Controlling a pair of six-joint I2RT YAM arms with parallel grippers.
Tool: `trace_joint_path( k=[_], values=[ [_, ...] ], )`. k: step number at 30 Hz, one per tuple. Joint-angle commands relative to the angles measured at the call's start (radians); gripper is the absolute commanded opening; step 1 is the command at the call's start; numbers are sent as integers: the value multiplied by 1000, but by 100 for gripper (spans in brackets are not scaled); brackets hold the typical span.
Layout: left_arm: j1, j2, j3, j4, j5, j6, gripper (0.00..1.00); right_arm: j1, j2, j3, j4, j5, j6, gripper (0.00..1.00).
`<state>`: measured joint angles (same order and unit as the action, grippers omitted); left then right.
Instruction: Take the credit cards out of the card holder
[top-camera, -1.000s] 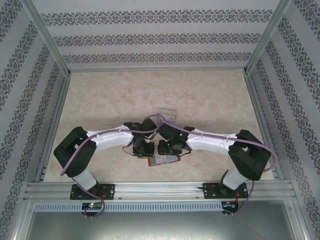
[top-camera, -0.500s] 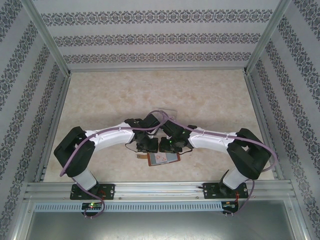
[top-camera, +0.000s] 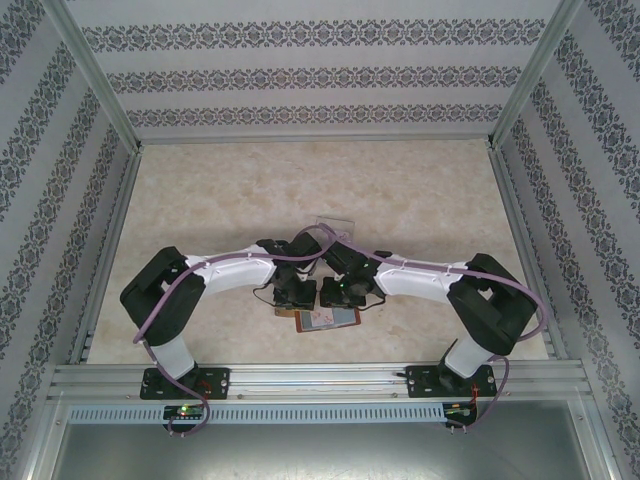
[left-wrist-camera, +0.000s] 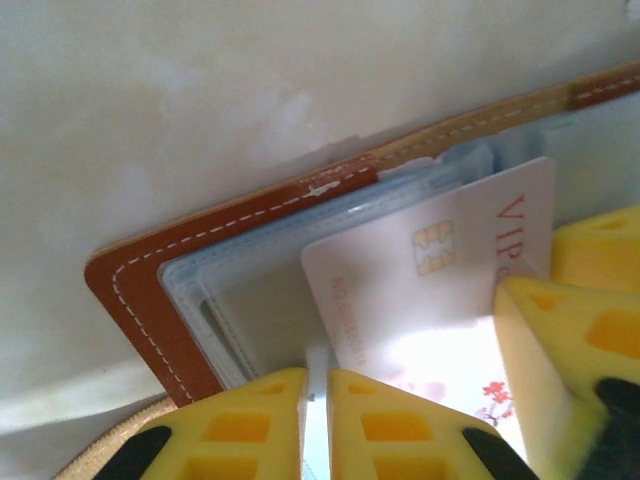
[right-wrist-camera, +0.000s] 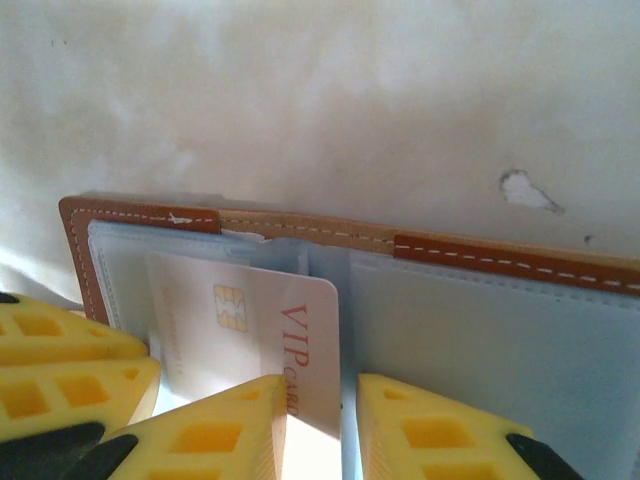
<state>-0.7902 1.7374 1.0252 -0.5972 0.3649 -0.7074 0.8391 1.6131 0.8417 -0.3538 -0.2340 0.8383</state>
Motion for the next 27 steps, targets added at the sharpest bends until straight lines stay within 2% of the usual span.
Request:
trace_joint_path(
  k=[1, 12, 27],
  values=[
    [-12, 26, -27, -26, -20, 19, 16, -17, -35, -20, 23, -9, -2, 27],
    [-12, 39, -30, -48, -34, 27, 15, -29, -9, -79, 183, -135, 38, 23],
    [-12, 50, -25, -53, -34, 32, 15, -48, -86, -140, 225, -143, 58, 10]
  ],
)
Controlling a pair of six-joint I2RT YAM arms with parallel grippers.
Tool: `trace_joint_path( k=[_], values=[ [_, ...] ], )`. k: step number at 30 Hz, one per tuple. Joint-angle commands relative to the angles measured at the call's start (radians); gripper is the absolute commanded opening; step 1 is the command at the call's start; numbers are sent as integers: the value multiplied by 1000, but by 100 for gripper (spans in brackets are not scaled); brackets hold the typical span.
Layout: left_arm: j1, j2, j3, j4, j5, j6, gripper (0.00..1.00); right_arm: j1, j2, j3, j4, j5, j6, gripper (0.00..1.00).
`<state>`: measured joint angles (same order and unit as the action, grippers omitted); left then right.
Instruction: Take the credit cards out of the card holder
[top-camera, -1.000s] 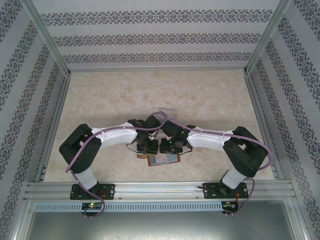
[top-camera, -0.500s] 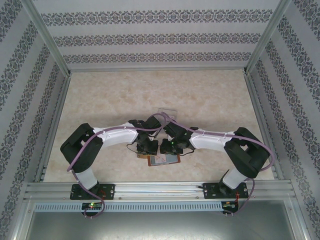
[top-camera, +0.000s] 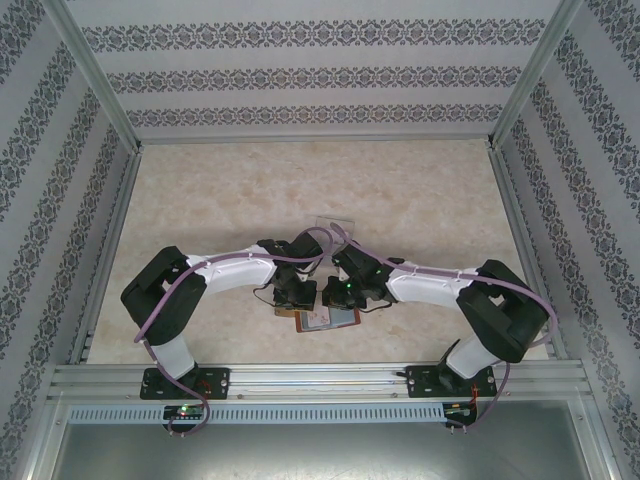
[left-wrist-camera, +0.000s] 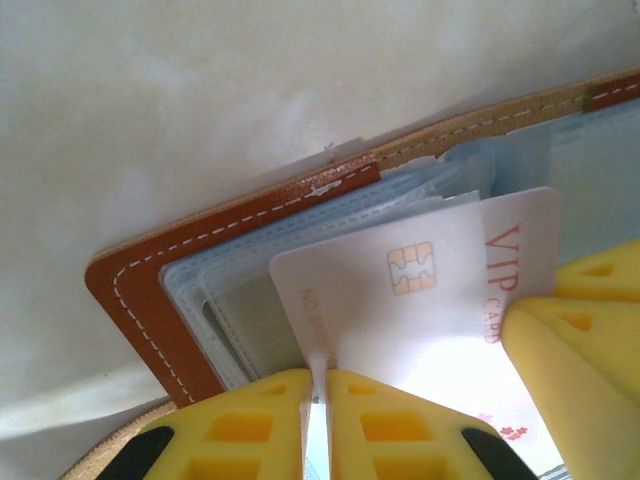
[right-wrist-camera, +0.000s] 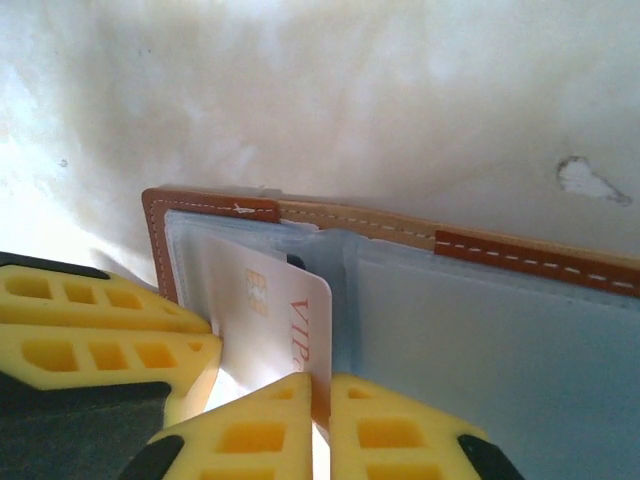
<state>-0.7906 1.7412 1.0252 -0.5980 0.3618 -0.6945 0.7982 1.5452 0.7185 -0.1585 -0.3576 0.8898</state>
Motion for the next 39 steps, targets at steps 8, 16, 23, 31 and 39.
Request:
trace_joint_path(
  k=[8, 16, 23, 31, 39],
  values=[
    [-12, 40, -23, -62, -34, 23, 15, -48, -49, -35, -40, 19, -34, 7],
    [-12, 37, -21, -62, -36, 23, 15, -93, -95, -10, -203, 110, -119, 7],
    [-12, 37, -20, -60, -35, 23, 15, -97, -92, 31, -269, 138, -164, 7],
    [-12, 34, -23, -57, -33, 23, 15, -84, -84, 66, -279, 119, -185, 7],
    [-12, 36, -21, -53, -30, 25, 15, -17, -49, 111, -254, 82, -145, 15]
  ],
)
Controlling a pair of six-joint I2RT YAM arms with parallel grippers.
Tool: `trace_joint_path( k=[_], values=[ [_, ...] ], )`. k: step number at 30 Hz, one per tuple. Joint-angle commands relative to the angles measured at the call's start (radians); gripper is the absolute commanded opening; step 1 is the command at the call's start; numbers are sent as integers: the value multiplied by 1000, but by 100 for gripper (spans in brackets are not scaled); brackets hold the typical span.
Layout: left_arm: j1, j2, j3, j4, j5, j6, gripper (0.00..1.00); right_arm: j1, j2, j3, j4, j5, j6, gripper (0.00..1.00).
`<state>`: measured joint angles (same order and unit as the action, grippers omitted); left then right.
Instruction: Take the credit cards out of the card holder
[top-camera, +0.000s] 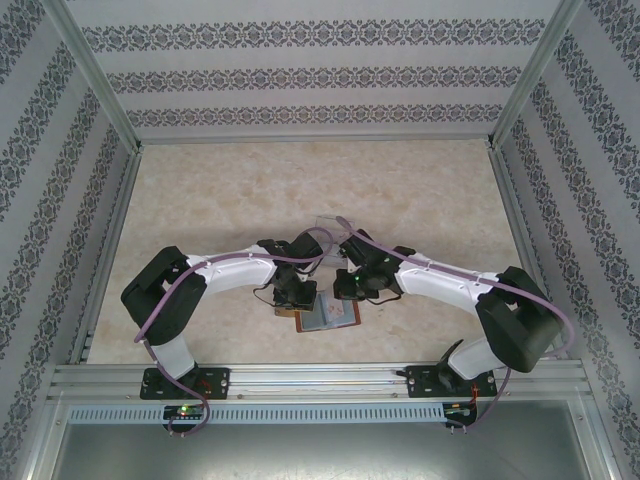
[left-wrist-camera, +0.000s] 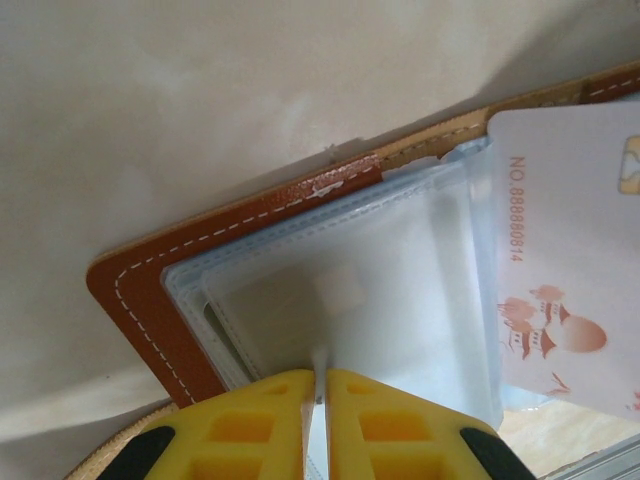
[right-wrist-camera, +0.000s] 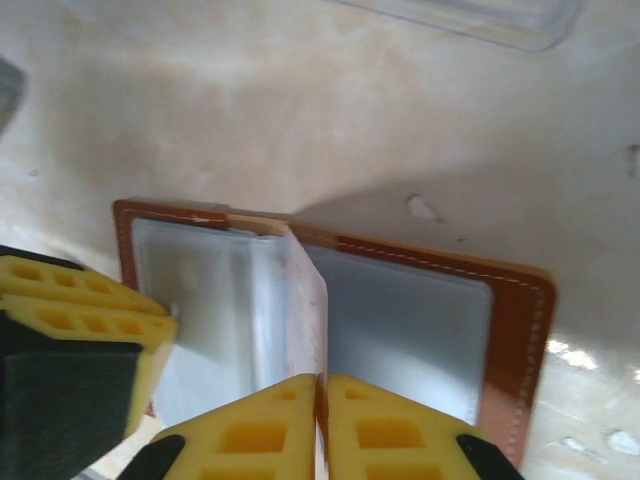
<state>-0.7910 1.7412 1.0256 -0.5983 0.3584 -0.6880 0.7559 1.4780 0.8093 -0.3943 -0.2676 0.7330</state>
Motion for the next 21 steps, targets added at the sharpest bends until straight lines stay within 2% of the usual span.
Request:
trace_joint_path(
  k=[1, 12, 21],
  values=[
    [-11, 37, -21, -51, -26, 19, 15, 32, 17, 22, -16, -8, 23, 15],
    [-11, 26, -15, -61, -29, 21, 15, 47, -8, 1, -26, 30, 59, 11],
    [-11, -39, 25, -115, -60, 27, 16, 39, -47, 11, -81, 74, 39, 9]
  ],
)
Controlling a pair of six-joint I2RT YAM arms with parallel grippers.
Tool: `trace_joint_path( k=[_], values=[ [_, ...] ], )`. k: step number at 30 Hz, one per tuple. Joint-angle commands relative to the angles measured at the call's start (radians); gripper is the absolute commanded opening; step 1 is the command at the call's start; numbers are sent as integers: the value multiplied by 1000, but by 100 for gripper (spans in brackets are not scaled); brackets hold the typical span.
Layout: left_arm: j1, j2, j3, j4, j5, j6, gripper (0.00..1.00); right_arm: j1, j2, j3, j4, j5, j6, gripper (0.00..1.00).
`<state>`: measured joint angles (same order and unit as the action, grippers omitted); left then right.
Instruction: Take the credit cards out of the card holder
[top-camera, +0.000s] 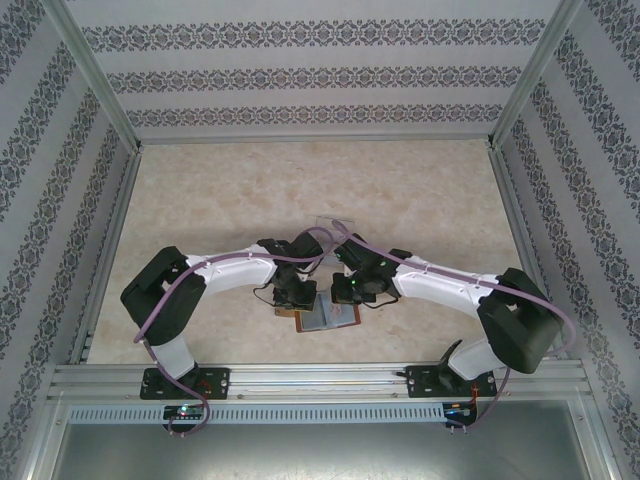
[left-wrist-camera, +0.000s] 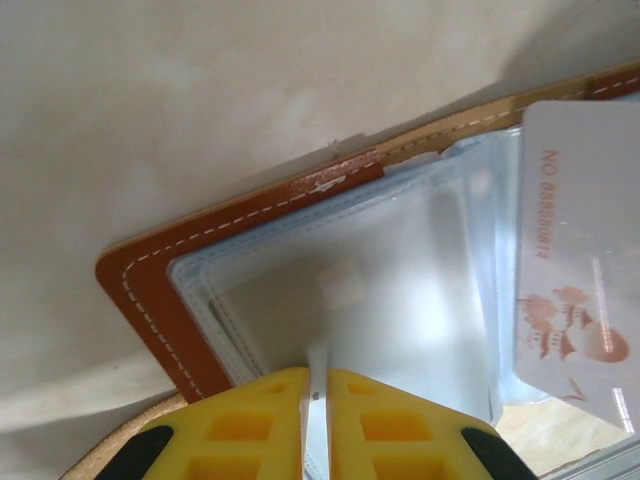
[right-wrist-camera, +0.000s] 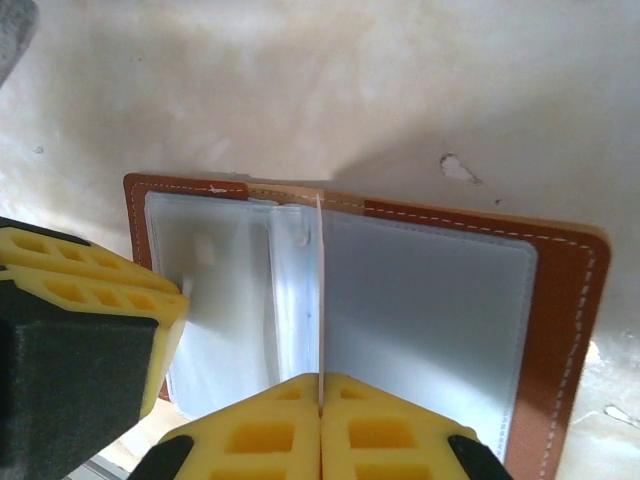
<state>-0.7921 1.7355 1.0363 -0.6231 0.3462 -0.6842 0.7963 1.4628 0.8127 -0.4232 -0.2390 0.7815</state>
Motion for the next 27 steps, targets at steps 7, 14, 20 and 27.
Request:
trace_joint_path(
  k=[7, 14, 20, 27],
  values=[
    [-9, -66, 33, -104, -66, 25, 16, -22, -79, 16, -83, 53, -41, 8],
    [6, -95, 27, -111, -85, 23, 16, -55, -82, 80, -166, 59, -210, 2],
    [31, -136, 0, -103, -97, 23, 16, -74, -35, 161, -231, 27, -506, 5],
    [73, -181, -64, -89, -87, 35, 16, -102, 69, 286, -341, -16, -885, 5]
  ],
)
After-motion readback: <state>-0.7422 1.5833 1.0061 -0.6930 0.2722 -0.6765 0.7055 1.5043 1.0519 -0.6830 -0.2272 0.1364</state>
